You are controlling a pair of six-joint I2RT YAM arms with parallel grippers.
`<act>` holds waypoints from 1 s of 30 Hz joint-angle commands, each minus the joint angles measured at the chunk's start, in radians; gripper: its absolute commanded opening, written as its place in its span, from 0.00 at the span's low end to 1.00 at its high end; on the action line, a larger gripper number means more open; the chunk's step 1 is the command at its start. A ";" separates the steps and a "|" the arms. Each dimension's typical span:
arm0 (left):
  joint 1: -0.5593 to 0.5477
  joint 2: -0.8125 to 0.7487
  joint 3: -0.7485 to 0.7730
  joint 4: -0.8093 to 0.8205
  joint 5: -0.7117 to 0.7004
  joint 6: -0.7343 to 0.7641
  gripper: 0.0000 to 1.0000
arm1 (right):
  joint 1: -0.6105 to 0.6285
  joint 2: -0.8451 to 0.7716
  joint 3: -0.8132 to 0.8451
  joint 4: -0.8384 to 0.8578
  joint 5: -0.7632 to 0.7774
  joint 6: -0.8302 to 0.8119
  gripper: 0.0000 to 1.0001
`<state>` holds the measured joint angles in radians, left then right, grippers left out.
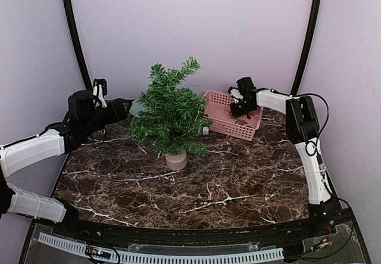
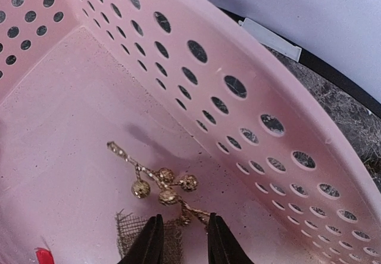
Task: Decorate the small christmas tree
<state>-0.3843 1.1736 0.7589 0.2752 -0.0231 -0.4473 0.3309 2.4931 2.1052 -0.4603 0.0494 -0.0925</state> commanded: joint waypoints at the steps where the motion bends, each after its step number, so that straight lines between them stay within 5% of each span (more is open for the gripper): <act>1: 0.005 0.004 0.017 0.028 -0.001 0.013 0.71 | -0.009 0.026 0.041 0.012 0.000 0.008 0.23; 10: 0.005 0.010 0.020 0.033 0.001 0.015 0.71 | -0.009 -0.037 -0.020 0.039 -0.037 0.002 0.00; 26: 0.005 -0.039 0.025 0.011 0.016 0.039 0.70 | -0.018 -0.326 -0.299 0.166 -0.101 0.013 0.00; 30: 0.006 -0.046 0.027 0.009 0.019 0.041 0.70 | -0.041 -0.275 -0.244 0.151 -0.191 0.071 0.28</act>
<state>-0.3843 1.1610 0.7589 0.2756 -0.0158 -0.4255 0.3161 2.1815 1.8339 -0.3309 -0.0574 -0.0734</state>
